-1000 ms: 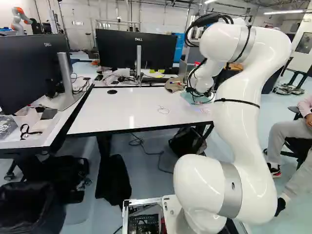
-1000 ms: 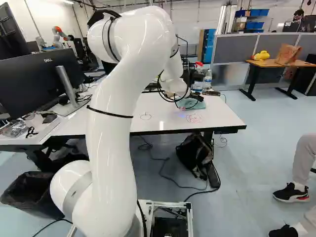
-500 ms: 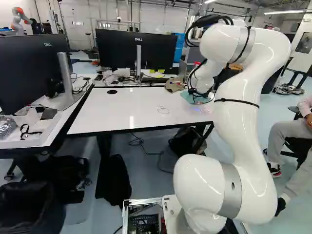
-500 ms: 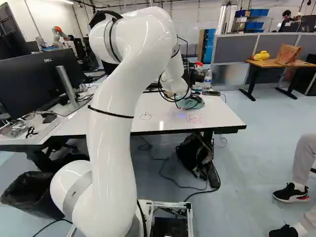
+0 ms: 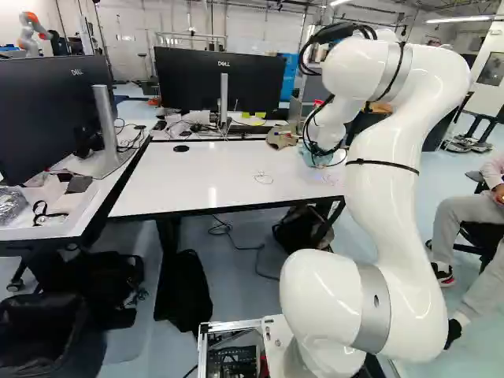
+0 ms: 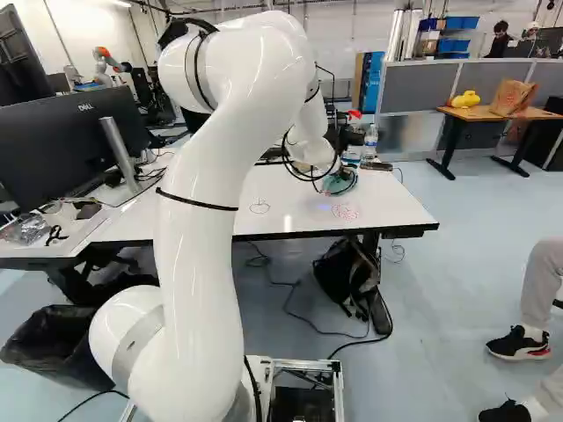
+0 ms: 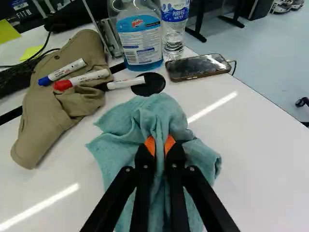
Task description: Clean the table with the green towel
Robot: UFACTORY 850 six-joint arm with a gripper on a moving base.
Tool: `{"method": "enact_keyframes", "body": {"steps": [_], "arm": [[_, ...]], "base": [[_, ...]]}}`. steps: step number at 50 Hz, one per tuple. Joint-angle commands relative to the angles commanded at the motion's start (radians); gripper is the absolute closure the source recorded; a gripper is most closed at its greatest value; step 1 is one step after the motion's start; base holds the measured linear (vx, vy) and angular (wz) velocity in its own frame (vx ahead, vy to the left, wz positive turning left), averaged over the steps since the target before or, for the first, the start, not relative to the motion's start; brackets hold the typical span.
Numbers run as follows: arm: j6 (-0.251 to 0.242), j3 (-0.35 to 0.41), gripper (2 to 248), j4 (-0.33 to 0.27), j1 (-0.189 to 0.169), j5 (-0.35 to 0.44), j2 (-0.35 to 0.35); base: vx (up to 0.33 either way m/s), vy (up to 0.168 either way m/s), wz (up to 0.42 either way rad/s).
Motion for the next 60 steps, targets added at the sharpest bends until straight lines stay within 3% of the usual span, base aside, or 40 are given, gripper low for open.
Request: {"method": "enact_keyframes", "body": {"steps": [60], "arm": [[0.0,0.026,209,0.0,0.0,0.0,0.125]], "base": [[0.0,0.0,0.0]]}}
